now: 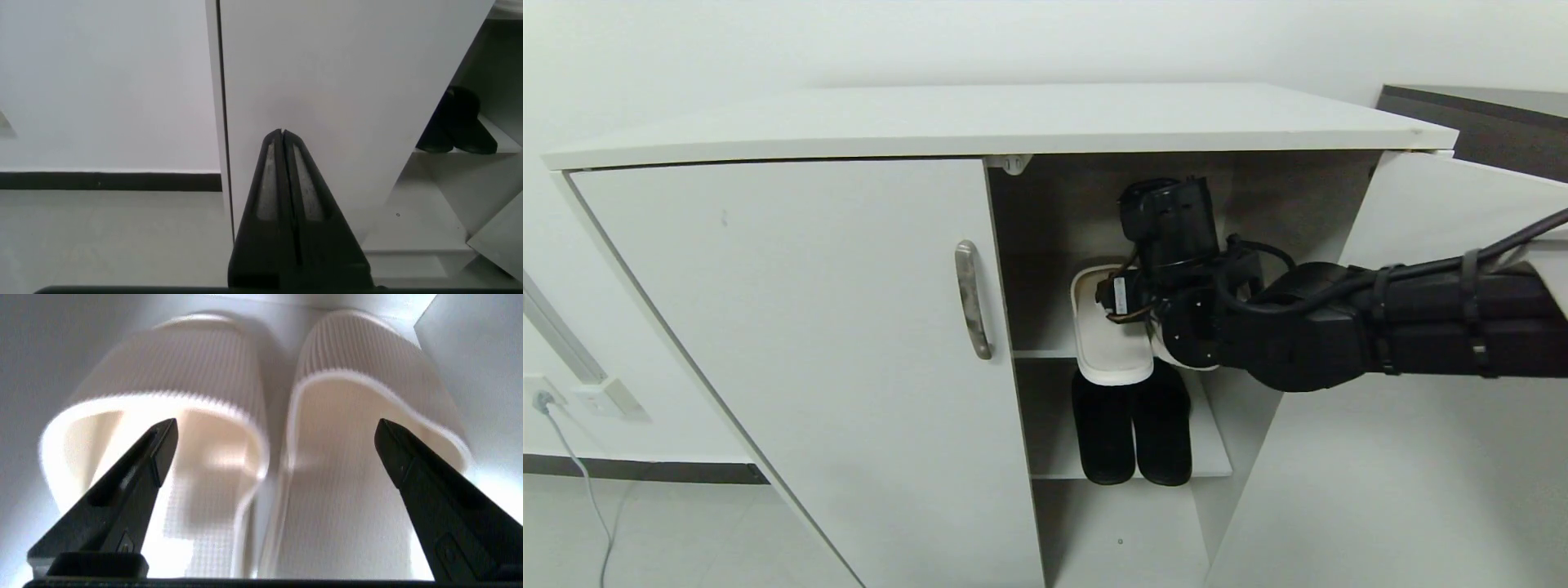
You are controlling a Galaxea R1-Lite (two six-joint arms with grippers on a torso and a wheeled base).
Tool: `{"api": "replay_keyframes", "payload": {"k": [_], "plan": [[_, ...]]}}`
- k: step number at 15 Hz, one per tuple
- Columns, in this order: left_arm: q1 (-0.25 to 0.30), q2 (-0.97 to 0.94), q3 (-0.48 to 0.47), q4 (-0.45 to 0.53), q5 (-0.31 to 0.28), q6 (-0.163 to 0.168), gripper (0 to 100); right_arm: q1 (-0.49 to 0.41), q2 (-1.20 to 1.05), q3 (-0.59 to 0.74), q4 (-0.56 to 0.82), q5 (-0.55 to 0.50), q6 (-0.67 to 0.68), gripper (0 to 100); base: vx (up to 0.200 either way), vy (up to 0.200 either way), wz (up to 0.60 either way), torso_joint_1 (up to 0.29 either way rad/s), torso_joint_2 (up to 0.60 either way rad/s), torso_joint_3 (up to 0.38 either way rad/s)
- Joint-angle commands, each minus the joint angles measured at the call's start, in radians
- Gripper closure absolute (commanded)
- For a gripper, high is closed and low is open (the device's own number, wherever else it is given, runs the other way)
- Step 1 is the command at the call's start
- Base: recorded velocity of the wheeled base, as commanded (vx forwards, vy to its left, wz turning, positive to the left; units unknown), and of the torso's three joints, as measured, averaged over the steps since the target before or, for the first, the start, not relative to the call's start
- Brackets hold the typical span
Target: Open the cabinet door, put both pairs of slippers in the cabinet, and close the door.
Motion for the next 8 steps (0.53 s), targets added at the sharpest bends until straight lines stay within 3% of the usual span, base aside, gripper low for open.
{"api": "replay_keyframes", "payload": {"k": [1,5,8], "plan": [[0.0,0.0,0.0,0.0,0.001,-0.001,100,0.038,-0.104,0.093,-0.005,-0.002,0.003,0,0.0,0.0,0.0,0.0,0.0,0.0],[0.0,0.0,0.0,0.0,0.001,-0.001,100,0.099,-0.234,0.287,-0.06,0.009,0.015,0,0.0,0.0,0.0,0.0,0.0,0.0],[0.0,0.0,0.0,0.0,0.0,-0.001,100,0.144,-0.337,0.468,-0.176,0.064,0.012,0,0.0,0.0,0.0,0.0,0.0,0.0]]}}
